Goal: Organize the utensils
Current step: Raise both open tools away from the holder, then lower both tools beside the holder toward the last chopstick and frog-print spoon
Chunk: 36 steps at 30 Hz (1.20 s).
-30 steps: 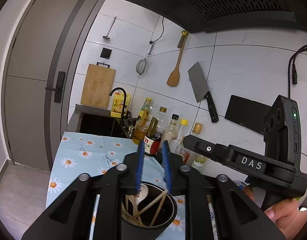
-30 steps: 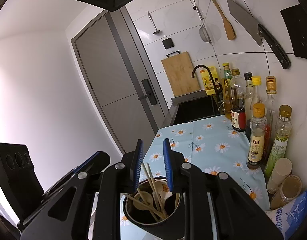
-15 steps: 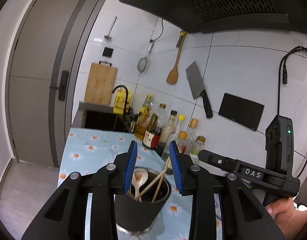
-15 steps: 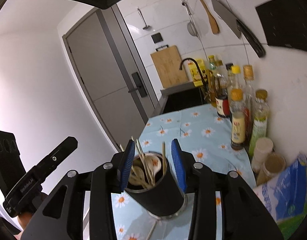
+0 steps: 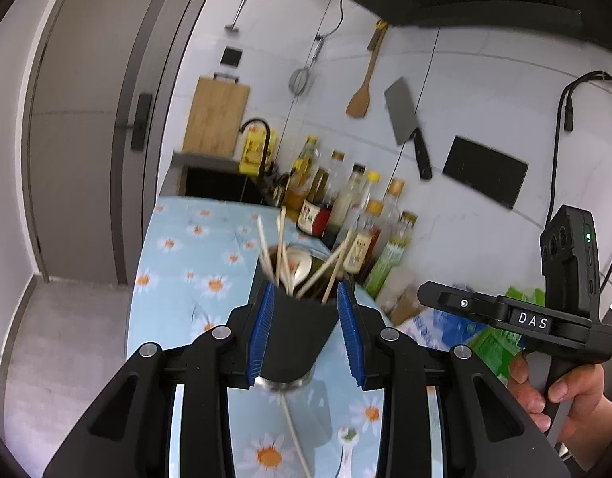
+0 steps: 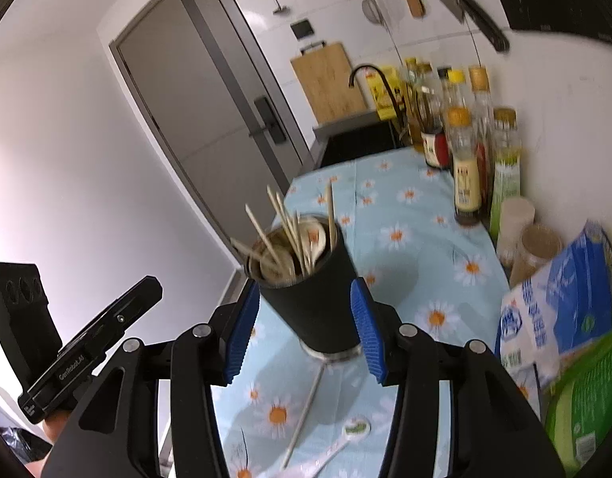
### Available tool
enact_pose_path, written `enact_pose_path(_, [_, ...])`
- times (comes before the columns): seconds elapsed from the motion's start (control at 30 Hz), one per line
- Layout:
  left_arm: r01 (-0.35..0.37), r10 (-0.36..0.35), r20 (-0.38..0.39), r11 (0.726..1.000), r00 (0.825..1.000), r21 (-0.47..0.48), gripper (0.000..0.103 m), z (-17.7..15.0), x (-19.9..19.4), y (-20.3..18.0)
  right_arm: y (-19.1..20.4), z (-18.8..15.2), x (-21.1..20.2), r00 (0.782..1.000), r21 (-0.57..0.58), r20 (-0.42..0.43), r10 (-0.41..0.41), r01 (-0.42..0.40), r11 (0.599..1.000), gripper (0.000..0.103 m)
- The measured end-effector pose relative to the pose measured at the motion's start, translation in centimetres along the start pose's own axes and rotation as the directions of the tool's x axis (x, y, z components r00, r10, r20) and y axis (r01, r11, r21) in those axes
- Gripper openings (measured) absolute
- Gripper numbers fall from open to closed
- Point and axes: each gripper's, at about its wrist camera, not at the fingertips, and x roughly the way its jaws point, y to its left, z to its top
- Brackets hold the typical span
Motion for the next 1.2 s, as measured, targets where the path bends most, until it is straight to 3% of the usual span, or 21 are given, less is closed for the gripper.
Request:
enact_pose_path(0.17, [0.009, -0.011, -0.097, 1.0, 0.995, -0.026, 0.032, -2.1, 0.5, 1.0, -0.4, -2.1, 1.7, 0.991, 0.061, -0.126, -0.043, 0.051, 0.997, 0.048])
enact_pose_path(0.27, [0.018, -0.024, -0.146, 0.999, 0.989, -0.042, 0.032, -3.2, 1.0, 1.5, -0.9, -3.5, 3.3, 0.97, 0.124, -0.236, -0.053, 0.084, 0.989, 0.048])
enact_pose_path(0.37, [0.021, -0.03, -0.189, 0.998, 0.982, -0.051, 0.032, -4.4, 1.3, 1.9, -2.3, -5.2, 5.1, 0.934, 0.252, -0.357, -0.002, 0.098, 0.963, 0.048])
enact_pose_path(0.5, [0.033, -0.051, -0.232, 0.996, 0.971, -0.081, 0.032, -5.8, 1.5, 2.8, -4.7, -8.2, 7.4, 0.868, 0.457, -0.479, 0.13, 0.12, 0.881, 0.048])
enact_pose_path(0.73, [0.047, -0.082, -0.278, 0.99, 0.957, -0.132, 0.032, -7.4, 1.7, 4.9, -4.6, -12.0, 9.0, 0.8, 0.55, -0.564, 0.204, 0.18, 0.815, 0.047])
enact_pose_path(0.97, [0.069, -0.118, -0.313, 0.984, 0.942, -0.162, 0.032, -8.5, 2.4, 5.9, -4.7, -14.1, 9.5, 0.77, 0.57, -0.61, 0.188, 0.261, 0.779, 0.04])
enact_pose_path(1.03, [0.077, -0.127, -0.324, 0.984, 0.937, -0.162, 0.032, -8.7, 2.6, 6.0, -4.7, -14.4, 9.8, 0.756, 0.56, -0.629, 0.18, 0.28, 0.78, 0.038])
enact_pose_path(1.07, [0.081, -0.131, -0.328, 0.983, 0.936, -0.163, 0.032, -8.8, 2.7, 6.0, -4.4, -14.6, 10.0, 0.735, 0.527, -0.66, 0.155, 0.305, 0.793, 0.037])
enact_pose_path(1.2, [0.089, -0.144, -0.348, 0.981, 0.926, -0.171, 0.032, -9.2, 3.2, 6.2, -3.8, -15.2, 10.4, 0.717, 0.504, -0.68, 0.15, 0.309, 0.807, 0.032])
